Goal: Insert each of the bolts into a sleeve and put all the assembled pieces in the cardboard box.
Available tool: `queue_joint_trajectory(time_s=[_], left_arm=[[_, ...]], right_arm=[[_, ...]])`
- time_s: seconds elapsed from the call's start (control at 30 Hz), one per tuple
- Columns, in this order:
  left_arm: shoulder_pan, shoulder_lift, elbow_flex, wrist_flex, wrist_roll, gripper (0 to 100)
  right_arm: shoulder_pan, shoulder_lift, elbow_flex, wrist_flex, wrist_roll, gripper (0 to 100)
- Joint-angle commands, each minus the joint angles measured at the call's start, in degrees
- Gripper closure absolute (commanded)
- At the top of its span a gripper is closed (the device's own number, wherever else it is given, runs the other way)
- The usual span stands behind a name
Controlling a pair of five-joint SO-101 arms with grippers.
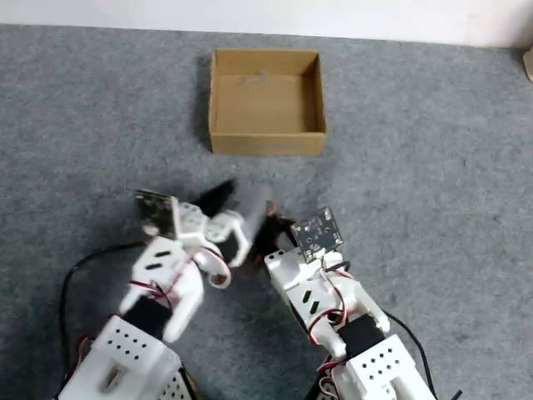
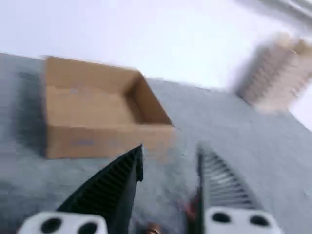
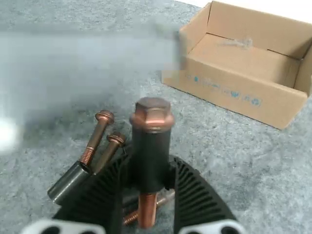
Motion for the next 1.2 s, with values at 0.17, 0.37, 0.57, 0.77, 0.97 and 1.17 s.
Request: queue_joint_trajectory(time_s=[0.17, 0.37, 0.57, 0.77, 0.97, 1.17], left_arm=[[-13.05, 0.04, -3.12, 0.00, 3.34, 99], [-21.49, 0.13, -2.68, 3.16, 3.34, 99], [-22.46, 0.13, -3.56, 8.09, 3.25, 99], [-22.46, 0.13, -3.38, 8.09, 3.25, 99], [-22.46, 0.13, -3.12, 8.26, 3.25, 99], [-22.11, 0.13, -2.68, 8.18, 3.25, 99]], right_arm=[[0.75, -0.40, -3.30, -0.22, -0.70, 99.4], [0.75, 0.04, -3.30, -0.04, -0.53, 99.4], [5.76, 0.22, -6.11, 2.15, -0.35, 99.4], [13.58, 14.81, -31.69, 11.65, -0.26, 99.4], [13.41, 50.33, -70.11, 20.97, -0.26, 99.4], [13.67, 87.25, -113.63, 39.60, 3.60, 99.4]])
